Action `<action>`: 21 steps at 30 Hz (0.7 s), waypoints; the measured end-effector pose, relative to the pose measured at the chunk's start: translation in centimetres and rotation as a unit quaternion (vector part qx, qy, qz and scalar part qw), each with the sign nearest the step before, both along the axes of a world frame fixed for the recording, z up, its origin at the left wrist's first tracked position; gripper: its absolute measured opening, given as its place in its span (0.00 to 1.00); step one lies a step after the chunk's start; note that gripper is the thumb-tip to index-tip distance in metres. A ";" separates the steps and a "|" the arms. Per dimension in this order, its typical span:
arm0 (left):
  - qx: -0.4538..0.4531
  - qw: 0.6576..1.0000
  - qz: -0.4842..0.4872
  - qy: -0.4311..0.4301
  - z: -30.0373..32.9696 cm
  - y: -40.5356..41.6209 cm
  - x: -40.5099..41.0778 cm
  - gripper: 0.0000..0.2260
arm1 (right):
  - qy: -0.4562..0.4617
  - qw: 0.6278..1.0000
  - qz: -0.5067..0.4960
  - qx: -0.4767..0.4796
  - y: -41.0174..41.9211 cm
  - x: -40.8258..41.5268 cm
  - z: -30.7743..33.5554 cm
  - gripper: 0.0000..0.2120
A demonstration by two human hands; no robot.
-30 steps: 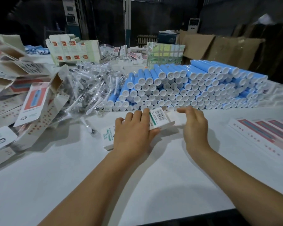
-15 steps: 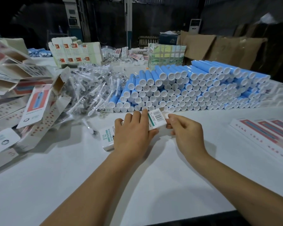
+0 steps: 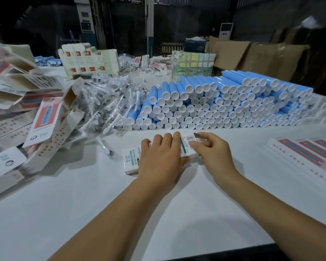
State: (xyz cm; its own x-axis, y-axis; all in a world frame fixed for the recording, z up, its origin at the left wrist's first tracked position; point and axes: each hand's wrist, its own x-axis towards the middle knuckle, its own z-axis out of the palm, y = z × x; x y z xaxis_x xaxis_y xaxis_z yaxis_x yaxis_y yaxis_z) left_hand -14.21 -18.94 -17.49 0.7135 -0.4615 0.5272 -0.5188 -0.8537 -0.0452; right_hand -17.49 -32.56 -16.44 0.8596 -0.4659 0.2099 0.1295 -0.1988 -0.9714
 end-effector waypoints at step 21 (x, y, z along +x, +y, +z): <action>-0.019 0.999 0.017 0.030 0.4 0.1 0.2 0.33 | 0.031 0.884 0.082 0.460 -0.7 -0.1 1.3 0.16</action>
State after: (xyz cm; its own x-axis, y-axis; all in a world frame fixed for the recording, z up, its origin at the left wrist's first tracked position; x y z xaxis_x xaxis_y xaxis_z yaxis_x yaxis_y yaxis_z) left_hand -14.01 -18.84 -17.04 0.7590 -0.4173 0.4997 -0.4905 -0.8713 0.0174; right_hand -17.59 -33.23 -15.13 0.9282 -0.2827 -0.2417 0.0248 0.6955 -0.7181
